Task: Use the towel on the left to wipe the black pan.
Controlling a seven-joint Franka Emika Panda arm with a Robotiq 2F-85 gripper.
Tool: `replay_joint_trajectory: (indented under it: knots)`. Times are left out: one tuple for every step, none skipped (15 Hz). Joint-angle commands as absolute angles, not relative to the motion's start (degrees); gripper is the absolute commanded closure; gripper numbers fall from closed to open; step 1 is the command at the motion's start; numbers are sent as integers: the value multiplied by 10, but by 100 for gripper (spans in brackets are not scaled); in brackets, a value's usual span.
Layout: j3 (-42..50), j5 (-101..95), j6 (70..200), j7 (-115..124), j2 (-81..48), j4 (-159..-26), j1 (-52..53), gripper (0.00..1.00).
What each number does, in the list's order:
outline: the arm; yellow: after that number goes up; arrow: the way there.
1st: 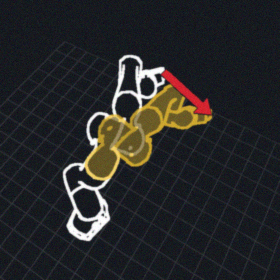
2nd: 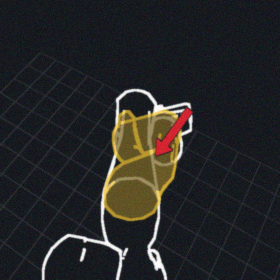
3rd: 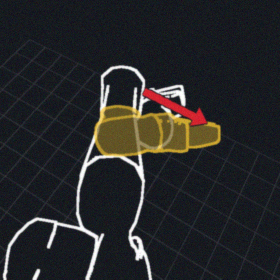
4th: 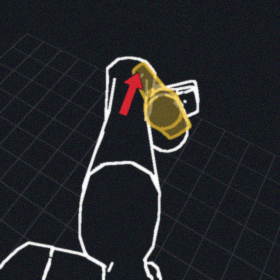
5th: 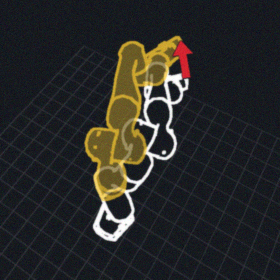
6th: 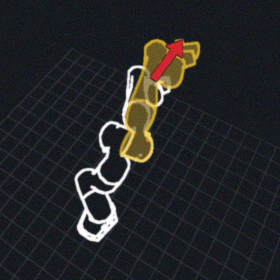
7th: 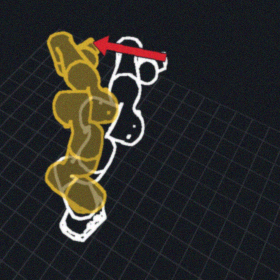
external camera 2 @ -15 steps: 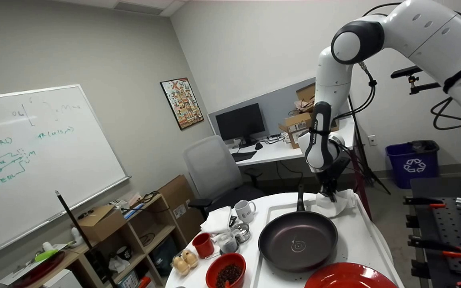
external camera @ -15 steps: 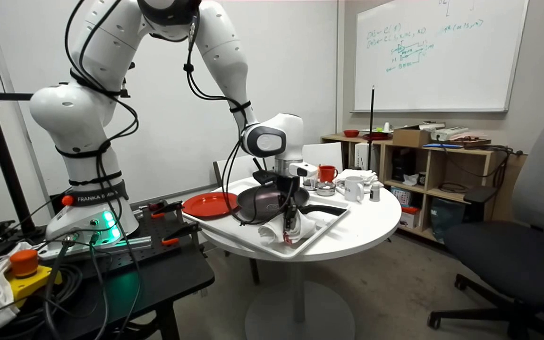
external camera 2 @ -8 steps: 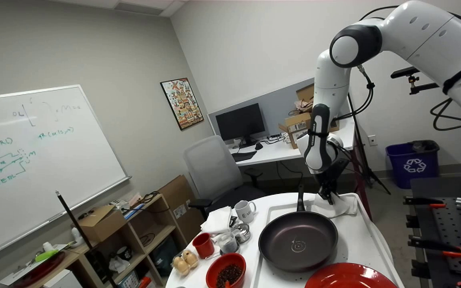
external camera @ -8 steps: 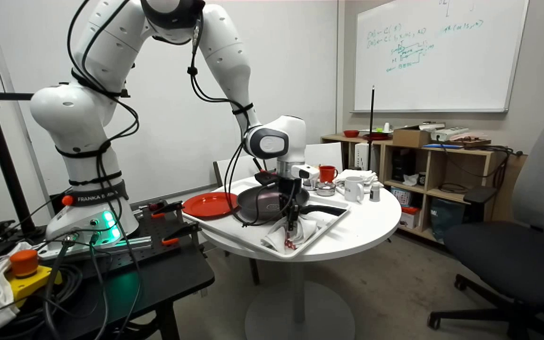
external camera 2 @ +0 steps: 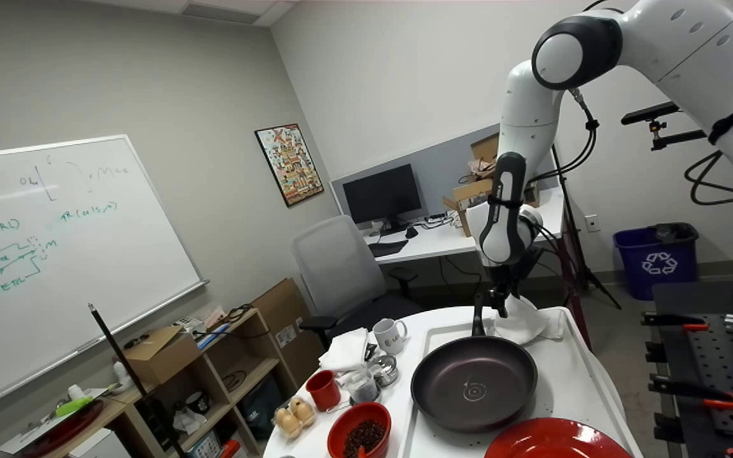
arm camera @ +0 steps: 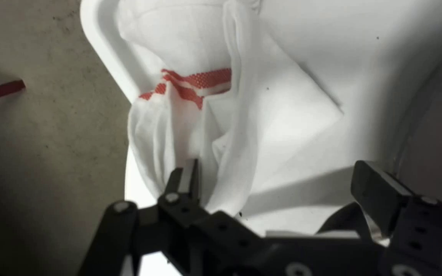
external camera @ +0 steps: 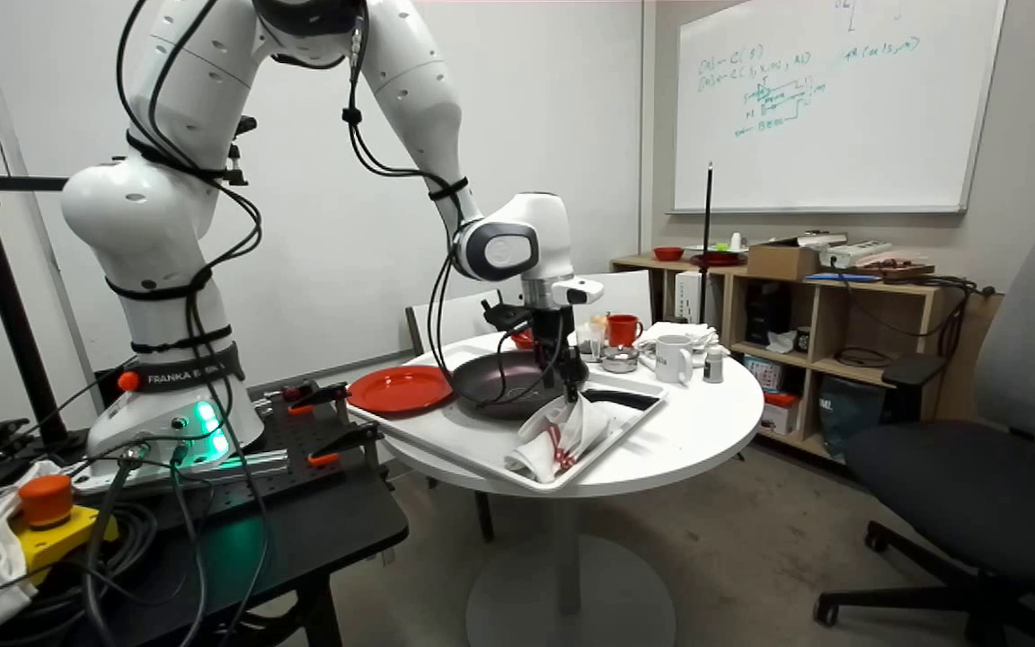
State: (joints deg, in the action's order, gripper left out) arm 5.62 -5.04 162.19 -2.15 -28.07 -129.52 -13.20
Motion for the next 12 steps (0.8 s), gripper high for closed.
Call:
replay_joint_trajectory:
  knots:
    - [60, -55, 1663, -34, -208, -1357, -100, 0]
    - [60, -57, 1667, -33, -196, -1365, -91, 0]
    - [61, -60, 1673, -31, -185, -1372, -81, 0]
    - [61, -64, 1673, -28, -175, -1378, -70, 0]
    - [62, -66, 1675, -27, -166, -1383, -62, 0]
    - [60, -68, 1672, -27, -159, -1386, -53, 0]
    - [56, -68, 1670, -29, -152, -1389, -48, 0]
    - [49, -65, 1667, -34, -148, -1391, -45, 0]
    - [37, -58, 1660, -44, -143, -1392, -45, 0]
    - [27, -55, 1660, -54, -140, -1394, -44, 0]
    - [10, -43, 1656, -69, -137, -1394, -50, 0]
    - [-9, -30, 1654, -90, -136, -1395, -57, 0]
